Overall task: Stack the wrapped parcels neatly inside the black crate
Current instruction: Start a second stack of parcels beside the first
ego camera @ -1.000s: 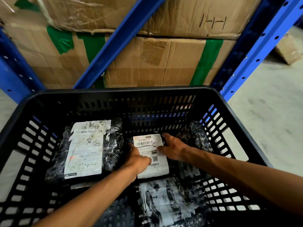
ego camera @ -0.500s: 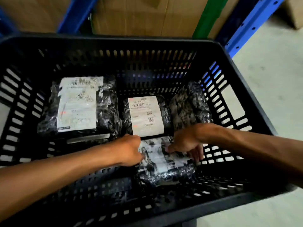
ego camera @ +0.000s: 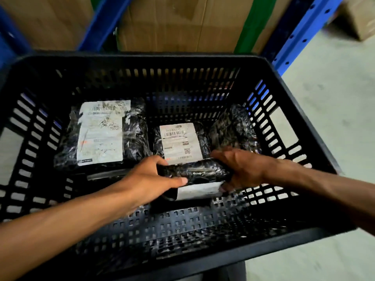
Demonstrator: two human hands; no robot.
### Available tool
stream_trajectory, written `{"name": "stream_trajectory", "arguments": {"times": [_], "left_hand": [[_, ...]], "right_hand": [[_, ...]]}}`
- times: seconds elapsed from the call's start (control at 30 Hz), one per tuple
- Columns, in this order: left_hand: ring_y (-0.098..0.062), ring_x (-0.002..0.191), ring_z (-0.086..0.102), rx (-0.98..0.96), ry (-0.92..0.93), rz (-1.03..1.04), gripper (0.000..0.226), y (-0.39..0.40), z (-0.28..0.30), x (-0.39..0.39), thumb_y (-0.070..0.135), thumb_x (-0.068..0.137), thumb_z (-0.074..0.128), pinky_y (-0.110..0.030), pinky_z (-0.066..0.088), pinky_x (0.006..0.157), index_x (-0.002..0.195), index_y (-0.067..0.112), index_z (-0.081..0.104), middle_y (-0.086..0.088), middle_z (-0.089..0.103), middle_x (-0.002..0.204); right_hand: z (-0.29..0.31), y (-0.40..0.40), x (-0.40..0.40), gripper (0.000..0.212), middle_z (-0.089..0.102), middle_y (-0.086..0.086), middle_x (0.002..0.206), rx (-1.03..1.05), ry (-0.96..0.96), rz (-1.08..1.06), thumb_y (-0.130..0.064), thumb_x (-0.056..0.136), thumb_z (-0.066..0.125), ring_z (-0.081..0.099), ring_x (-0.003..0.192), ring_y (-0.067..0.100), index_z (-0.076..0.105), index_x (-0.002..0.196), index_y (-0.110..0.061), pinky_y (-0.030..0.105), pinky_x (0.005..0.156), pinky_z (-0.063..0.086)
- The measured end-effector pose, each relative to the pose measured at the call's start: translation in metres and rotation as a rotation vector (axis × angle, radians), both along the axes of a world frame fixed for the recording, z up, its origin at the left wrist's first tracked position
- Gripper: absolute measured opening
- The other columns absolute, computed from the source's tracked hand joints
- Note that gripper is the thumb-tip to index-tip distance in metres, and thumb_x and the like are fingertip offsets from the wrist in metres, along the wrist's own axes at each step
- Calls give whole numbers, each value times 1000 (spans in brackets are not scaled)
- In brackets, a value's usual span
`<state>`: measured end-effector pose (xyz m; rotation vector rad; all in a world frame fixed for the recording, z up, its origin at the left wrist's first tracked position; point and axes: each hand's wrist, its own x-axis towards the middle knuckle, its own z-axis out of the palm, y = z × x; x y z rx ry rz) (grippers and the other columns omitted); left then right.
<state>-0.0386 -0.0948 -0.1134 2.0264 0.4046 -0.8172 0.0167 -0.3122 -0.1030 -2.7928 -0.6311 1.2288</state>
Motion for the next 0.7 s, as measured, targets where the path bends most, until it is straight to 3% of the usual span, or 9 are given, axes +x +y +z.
{"name": "stream_trajectory", "arguments": {"times": [0.07,0.1,0.17,0.2,0.27,0.37,0.47,0.57,0.7], "left_hand": [[-14,99,66,-32,-104,27,61,-1,4,-1,58,63,77,-33,52,89,115,32,58,10,65,115],[-10,95,67,-62,-154,47,57,-1,9,-1,59,65,74,-28,51,83,112,32,59,10,69,111],[-2,96,65,-152,-264,96,63,2,21,4,62,63,72,-20,47,81,117,33,59,14,68,117],[2,105,61,-188,-319,100,75,4,28,8,62,59,73,-20,45,90,126,34,55,18,62,127],[2,125,49,-208,-412,62,102,9,36,17,66,53,77,-30,36,110,143,37,38,21,48,143],[-9,127,55,-265,-474,129,107,10,30,31,71,47,79,-41,39,111,141,44,36,15,56,140],[-19,131,52,-297,-463,250,101,0,26,41,69,60,73,-46,39,111,146,38,31,1,48,149],[-24,145,30,-227,-378,339,95,-10,14,46,56,80,63,-45,28,117,155,27,13,-4,24,161],[-25,143,33,-131,-334,325,91,-18,4,59,58,82,58,-43,30,117,155,21,17,-3,29,159]], "right_hand": [[6,-7,6,85,24,5,154,65,-39,16,-44,73,76,33,140,23,36,145,-24,38,115,35],[16,-13,11,75,35,4,149,143,-31,-8,-43,70,78,42,134,20,47,135,-24,37,108,43],[40,-22,18,46,69,-1,110,341,-2,-166,-33,67,83,65,100,12,63,108,-25,27,82,54],[50,-26,21,38,73,0,94,443,-7,-256,-28,67,85,67,87,9,65,99,-22,23,74,52],[63,-30,26,41,77,7,93,703,-6,-443,-18,65,84,69,82,8,67,101,-13,18,74,54],[60,-23,34,61,78,3,95,1018,-14,-746,-22,58,81,74,86,15,62,116,-18,28,80,59],[44,-8,41,51,77,4,96,1027,-131,-921,-30,74,78,76,84,20,58,119,-18,36,80,61],[26,5,46,37,75,3,96,918,-145,-948,-34,86,67,73,80,18,60,116,-13,28,71,62],[4,19,57,33,72,7,91,763,-171,-928,-40,91,58,70,81,24,62,104,-10,42,82,59]]}}
